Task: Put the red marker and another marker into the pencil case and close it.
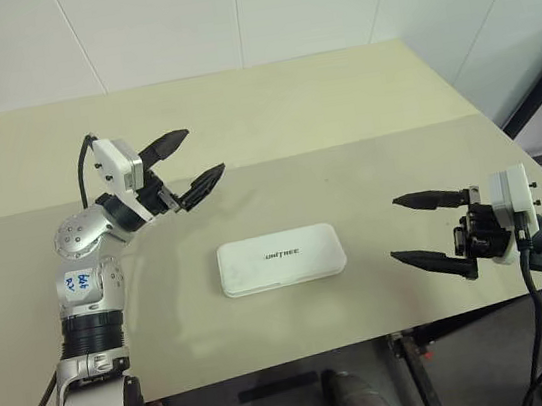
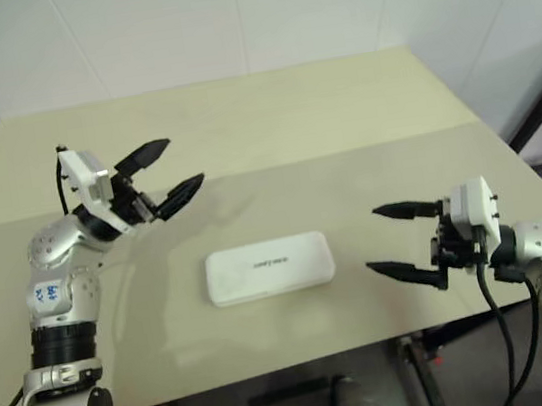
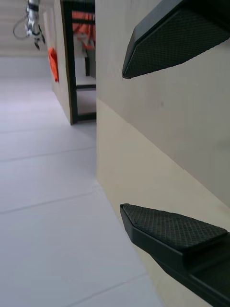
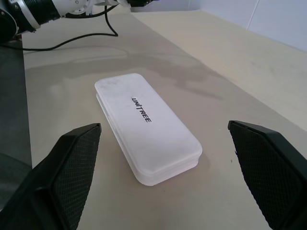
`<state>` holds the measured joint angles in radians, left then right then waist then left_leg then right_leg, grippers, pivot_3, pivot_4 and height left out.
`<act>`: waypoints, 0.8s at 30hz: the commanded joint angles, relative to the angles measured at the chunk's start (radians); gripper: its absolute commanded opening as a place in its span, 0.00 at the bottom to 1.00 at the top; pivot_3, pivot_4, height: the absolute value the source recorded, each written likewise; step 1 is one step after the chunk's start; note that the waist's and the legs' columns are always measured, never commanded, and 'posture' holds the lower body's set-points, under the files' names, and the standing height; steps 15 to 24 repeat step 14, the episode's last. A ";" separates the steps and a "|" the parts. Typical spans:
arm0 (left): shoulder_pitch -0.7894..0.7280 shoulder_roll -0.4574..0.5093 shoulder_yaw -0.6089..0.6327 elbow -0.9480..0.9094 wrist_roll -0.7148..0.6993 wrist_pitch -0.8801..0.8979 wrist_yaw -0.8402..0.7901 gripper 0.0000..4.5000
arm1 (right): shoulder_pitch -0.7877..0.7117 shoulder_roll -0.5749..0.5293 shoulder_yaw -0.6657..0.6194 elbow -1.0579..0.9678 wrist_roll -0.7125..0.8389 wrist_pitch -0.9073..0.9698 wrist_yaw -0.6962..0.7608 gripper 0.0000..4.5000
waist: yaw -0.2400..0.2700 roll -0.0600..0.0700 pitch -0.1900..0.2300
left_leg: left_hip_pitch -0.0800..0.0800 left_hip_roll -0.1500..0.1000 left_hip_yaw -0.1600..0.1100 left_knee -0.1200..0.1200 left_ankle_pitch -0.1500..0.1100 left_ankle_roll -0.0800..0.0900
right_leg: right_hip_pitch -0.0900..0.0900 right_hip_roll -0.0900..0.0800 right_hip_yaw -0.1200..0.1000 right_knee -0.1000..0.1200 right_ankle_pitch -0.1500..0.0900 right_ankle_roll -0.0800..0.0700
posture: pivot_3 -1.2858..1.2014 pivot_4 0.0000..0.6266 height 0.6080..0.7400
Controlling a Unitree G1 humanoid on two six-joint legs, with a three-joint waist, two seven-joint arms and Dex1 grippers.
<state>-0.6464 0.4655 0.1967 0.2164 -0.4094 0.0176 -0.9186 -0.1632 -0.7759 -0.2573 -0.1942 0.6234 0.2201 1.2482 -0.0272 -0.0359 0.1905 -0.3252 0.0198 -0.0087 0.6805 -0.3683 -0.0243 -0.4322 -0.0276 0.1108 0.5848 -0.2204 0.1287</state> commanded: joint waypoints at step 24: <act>-0.082 0.069 -0.026 0.273 -0.066 -0.198 -0.494 0.99 | 0.192 0.042 -0.103 -0.195 0.030 -0.034 -0.140 1.00 | 0.000 0.000 0.000 | -0.010 -0.001 0.001 0.002 0.000 0.000 | -0.010 0.000 0.000 -0.001 0.001 0.001 | 0.52 0.24 1.00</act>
